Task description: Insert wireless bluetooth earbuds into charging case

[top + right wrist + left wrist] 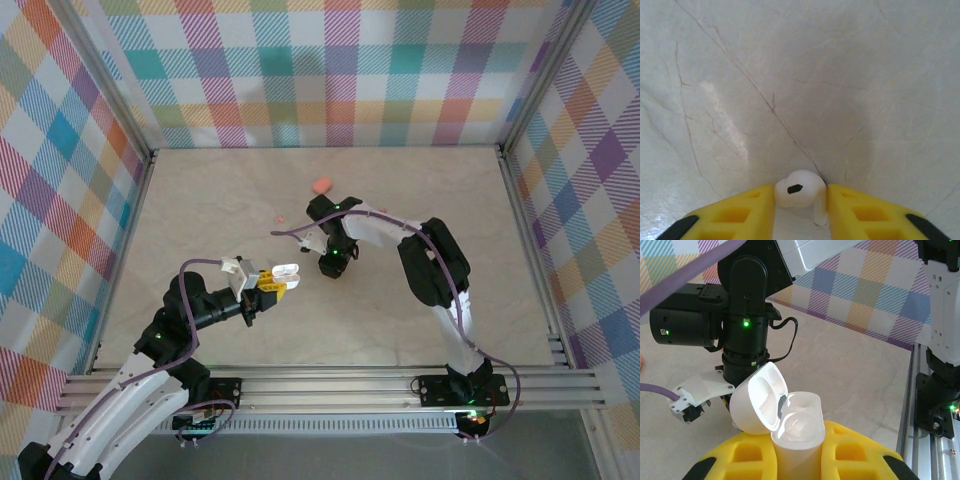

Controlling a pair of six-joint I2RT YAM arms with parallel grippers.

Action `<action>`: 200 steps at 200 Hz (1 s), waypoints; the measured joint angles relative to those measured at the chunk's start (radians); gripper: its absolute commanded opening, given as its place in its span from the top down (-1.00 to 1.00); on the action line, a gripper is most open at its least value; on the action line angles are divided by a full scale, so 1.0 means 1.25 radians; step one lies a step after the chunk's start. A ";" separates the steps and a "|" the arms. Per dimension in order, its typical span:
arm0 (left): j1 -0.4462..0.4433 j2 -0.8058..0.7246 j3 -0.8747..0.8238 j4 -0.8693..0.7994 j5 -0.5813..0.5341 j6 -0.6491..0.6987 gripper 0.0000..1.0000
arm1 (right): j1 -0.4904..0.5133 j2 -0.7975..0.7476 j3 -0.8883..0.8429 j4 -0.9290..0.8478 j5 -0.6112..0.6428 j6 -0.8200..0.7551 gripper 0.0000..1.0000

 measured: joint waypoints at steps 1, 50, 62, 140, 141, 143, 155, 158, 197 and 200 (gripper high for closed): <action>0.000 0.000 0.000 0.000 0.000 0.000 1.00 | 0.000 0.000 0.000 0.000 0.001 0.000 0.46; 0.000 0.000 0.000 0.000 0.000 0.000 1.00 | 0.001 0.013 0.026 -0.012 0.014 0.091 0.58; 0.000 0.001 0.000 0.000 0.000 0.000 1.00 | -0.004 0.016 0.033 -0.014 0.015 0.127 0.58; 0.000 0.025 0.000 0.008 0.001 -0.010 1.00 | -0.121 -0.038 -0.070 0.004 -0.007 0.530 0.15; 0.000 0.025 0.000 0.009 0.001 -0.010 1.00 | -0.121 -0.038 -0.072 0.004 -0.010 0.535 0.14; 0.000 0.026 0.000 0.010 0.001 -0.012 1.00 | -0.126 -0.042 -0.077 0.008 -0.018 0.544 0.13; 0.000 0.029 0.000 0.020 0.001 -0.016 1.00 | -0.147 -0.058 -0.096 0.023 -0.045 0.581 0.05; 0.000 0.031 0.000 0.022 0.001 -0.018 1.00 | -0.152 -0.063 -0.103 0.026 -0.049 0.593 0.02; 0.000 0.050 0.000 0.039 0.000 -0.024 1.00 | -0.179 -0.077 -0.123 0.049 -0.119 0.669 -0.15; 0.000 0.052 0.000 0.039 0.000 -0.024 1.00 | -0.182 -0.077 -0.123 0.050 -0.124 0.672 -0.15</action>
